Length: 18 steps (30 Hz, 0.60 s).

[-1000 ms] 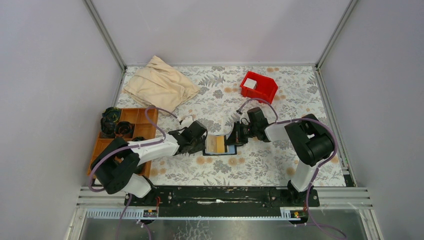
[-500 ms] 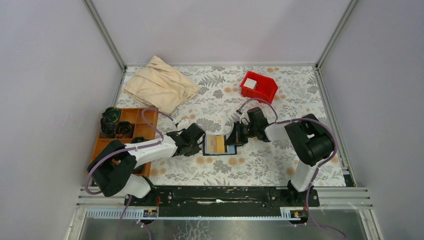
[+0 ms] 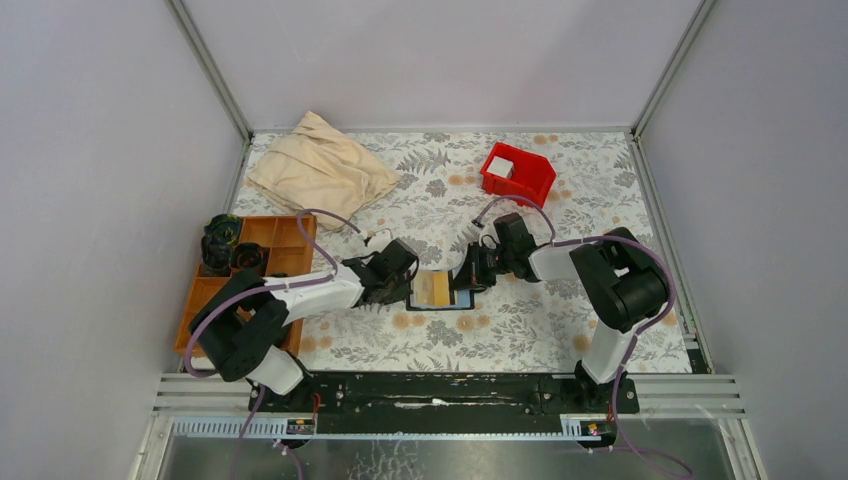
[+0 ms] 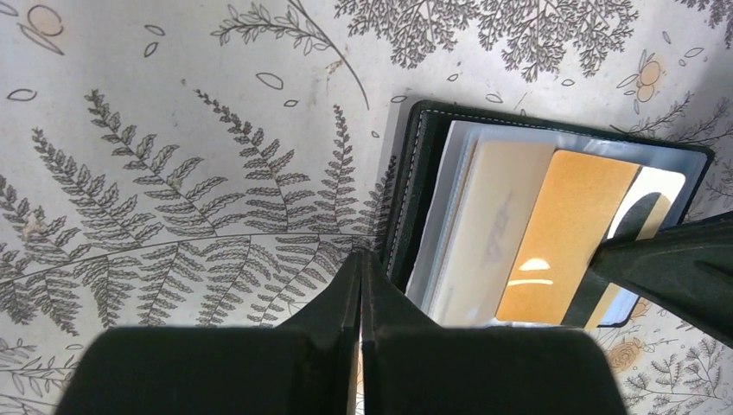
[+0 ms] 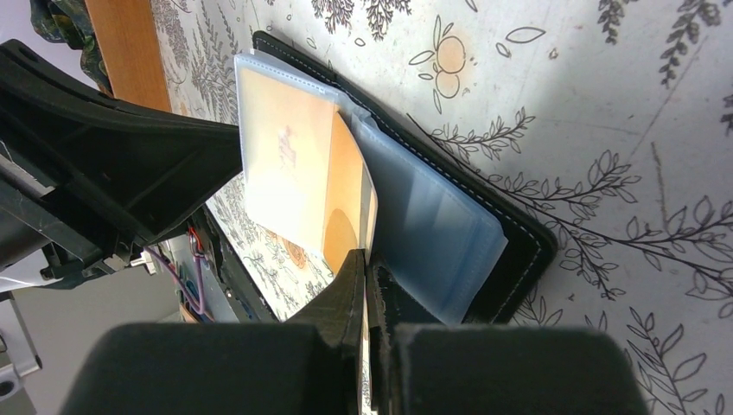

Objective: Put the credit cards into the card holder
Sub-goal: Insert the credit card into the card holder.

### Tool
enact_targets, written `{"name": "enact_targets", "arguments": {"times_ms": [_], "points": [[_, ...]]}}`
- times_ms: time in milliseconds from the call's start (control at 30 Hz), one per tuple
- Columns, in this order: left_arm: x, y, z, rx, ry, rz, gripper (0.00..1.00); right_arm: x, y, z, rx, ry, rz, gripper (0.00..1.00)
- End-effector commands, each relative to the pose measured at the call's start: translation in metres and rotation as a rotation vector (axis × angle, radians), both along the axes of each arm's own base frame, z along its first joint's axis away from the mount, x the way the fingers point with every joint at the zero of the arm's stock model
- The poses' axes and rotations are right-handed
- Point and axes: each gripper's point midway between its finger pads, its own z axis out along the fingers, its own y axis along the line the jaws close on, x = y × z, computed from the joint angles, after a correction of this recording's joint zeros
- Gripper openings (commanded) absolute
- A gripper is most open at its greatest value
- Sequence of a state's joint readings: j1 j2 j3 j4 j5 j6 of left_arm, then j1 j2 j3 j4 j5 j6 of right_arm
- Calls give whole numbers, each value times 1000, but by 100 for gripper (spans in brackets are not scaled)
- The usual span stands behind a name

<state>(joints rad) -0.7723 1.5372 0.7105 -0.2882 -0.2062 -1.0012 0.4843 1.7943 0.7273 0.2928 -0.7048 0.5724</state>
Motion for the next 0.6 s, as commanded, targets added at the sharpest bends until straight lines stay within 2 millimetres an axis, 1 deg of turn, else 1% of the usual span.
{"name": "enact_targets", "arguments": {"times_ms": [0, 167, 433, 567], "points": [[-60, 30, -60, 125, 241, -78, 0, -10, -5, -17, -73, 22, 26, 0], [-63, 30, -65, 130, 258, -87, 0, -11, -3, -18, -53, 35, 31, 0], [-65, 29, -67, 134, 268, -93, 0, -10, -1, -20, -53, 38, 26, 0], [-67, 30, -69, 136, 276, -91, 0, -10, -5, -24, -75, 49, 0, 0]]}}
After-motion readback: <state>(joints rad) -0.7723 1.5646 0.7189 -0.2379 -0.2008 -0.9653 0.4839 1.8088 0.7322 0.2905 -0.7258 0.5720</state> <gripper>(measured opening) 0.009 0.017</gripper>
